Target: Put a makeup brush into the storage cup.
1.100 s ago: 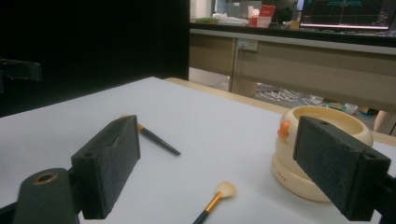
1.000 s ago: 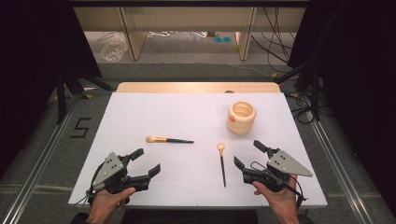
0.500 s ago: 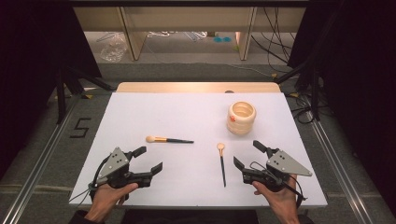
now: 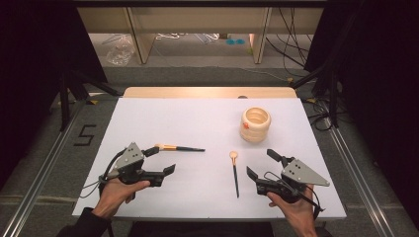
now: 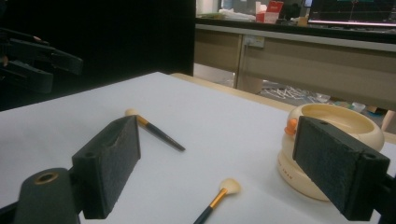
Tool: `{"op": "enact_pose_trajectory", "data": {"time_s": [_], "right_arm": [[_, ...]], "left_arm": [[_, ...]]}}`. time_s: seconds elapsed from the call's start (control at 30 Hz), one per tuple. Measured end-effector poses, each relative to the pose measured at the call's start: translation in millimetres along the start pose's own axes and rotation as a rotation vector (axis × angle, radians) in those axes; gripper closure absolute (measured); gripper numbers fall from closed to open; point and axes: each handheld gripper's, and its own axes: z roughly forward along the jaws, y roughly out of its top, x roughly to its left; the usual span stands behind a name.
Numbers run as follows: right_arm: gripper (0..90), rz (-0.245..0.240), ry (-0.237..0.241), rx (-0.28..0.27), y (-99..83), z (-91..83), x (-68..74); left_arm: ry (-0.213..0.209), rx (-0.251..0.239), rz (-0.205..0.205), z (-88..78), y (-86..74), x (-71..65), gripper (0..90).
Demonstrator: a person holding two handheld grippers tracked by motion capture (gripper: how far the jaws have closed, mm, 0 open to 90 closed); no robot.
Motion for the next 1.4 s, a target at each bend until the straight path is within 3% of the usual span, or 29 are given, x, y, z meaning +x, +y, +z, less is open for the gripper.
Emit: {"op": "enact_pose_trajectory", "data": {"time_s": [0.13,0.27,0.43,0.53,0.73,0.9,0.97,1.0,1.17,1.2,1.23,1.4], "right_arm": [[16.1,-0.008,-0.006,0.003,0.2,-0.4,-0.1],[16.1,-0.014,0.001,-0.012,-0.2,1.1,-0.4],[16.1,-0.016,-0.003,-0.002,-0.3,0.8,-0.1],[16.2,-0.015,-0.005,-0.008,-0.5,1.3,0.0],[16.3,-0.017,0.004,-0.006,-0.4,1.2,-0.6],[16.3,-0.006,0.011,0.008,-0.9,0.9,0.2],[16.3,-0.002,0.018,-0.001,-0.8,1.3,0.3],[16.3,-0.015,0.011,-0.008,-0.7,1.7,-0.5],[16.4,-0.007,0.009,0.007,-0.9,0.9,-0.2],[16.5,-0.013,0.018,-0.013,-1.6,3.0,-0.9],[16.5,-0.020,0.011,-0.006,-1.6,2.6,-1.2],[16.6,-0.002,0.009,0.004,-1.7,2.0,-0.2]], "left_arm": [[-0.020,0.027,-0.004,4.8,3.0,4.0,16.1],[-0.031,0.086,0.021,13.6,8.2,11.5,16.1],[-0.021,0.130,0.012,22.0,9.9,18.1,16.4],[-0.031,0.169,0.047,30.6,11.2,25.5,16.8],[-0.041,0.202,0.026,39.8,13.7,33.4,18.3],[-0.048,0.226,0.045,49.6,16.2,43.4,18.8],[-0.050,0.228,0.024,53.7,15.6,46.0,19.4],[-0.059,0.257,0.036,56.6,14.3,50.6,19.4],[-0.061,0.298,0.048,61.3,11.9,57.6,19.7],[-0.057,0.290,0.018,64.8,10.3,57.2,19.7],[-0.057,0.290,0.018,64.8,10.3,57.2,19.7],[-0.067,0.343,0.066,69.1,12.5,58.3,19.6]]}}
